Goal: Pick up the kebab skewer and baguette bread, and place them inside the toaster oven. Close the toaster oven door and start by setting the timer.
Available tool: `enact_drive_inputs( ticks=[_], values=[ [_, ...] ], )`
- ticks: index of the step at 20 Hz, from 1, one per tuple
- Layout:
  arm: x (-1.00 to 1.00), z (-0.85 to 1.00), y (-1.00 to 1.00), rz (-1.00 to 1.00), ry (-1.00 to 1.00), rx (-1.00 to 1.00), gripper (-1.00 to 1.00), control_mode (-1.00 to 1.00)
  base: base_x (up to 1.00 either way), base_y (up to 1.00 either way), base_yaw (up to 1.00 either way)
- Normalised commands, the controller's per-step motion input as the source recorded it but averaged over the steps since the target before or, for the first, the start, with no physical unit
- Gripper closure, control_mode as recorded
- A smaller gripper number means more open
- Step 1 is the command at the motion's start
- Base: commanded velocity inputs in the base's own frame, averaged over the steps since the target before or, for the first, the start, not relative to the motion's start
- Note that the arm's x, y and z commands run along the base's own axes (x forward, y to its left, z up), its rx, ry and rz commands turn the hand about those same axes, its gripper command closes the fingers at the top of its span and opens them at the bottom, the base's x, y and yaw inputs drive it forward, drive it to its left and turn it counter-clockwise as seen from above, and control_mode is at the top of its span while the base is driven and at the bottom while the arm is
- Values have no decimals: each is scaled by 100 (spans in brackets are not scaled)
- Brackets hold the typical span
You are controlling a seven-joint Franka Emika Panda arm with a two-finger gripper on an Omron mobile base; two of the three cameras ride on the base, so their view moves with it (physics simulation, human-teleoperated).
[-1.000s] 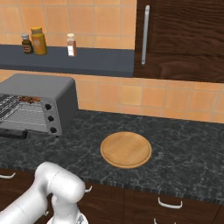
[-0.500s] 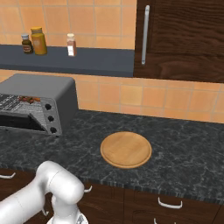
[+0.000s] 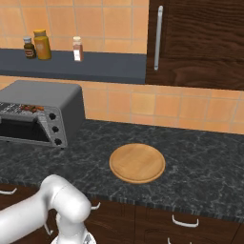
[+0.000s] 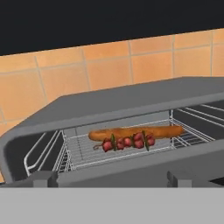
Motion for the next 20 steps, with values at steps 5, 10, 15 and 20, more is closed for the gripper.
enact_drive_inputs(
  ticks=[5, 10, 15, 20],
  values=[
    [31, 10, -11, 1, 0, 0, -100, -100, 0, 0, 0],
    [21, 7, -5, 0, 0, 0, -100, -100, 0, 0, 0],
    [11, 8, 0, 0, 7, 0, -100, -100, 0, 0, 0],
    [7, -12, -5, 0, 5, 0, -100, -100, 0, 0, 0]
  ],
)
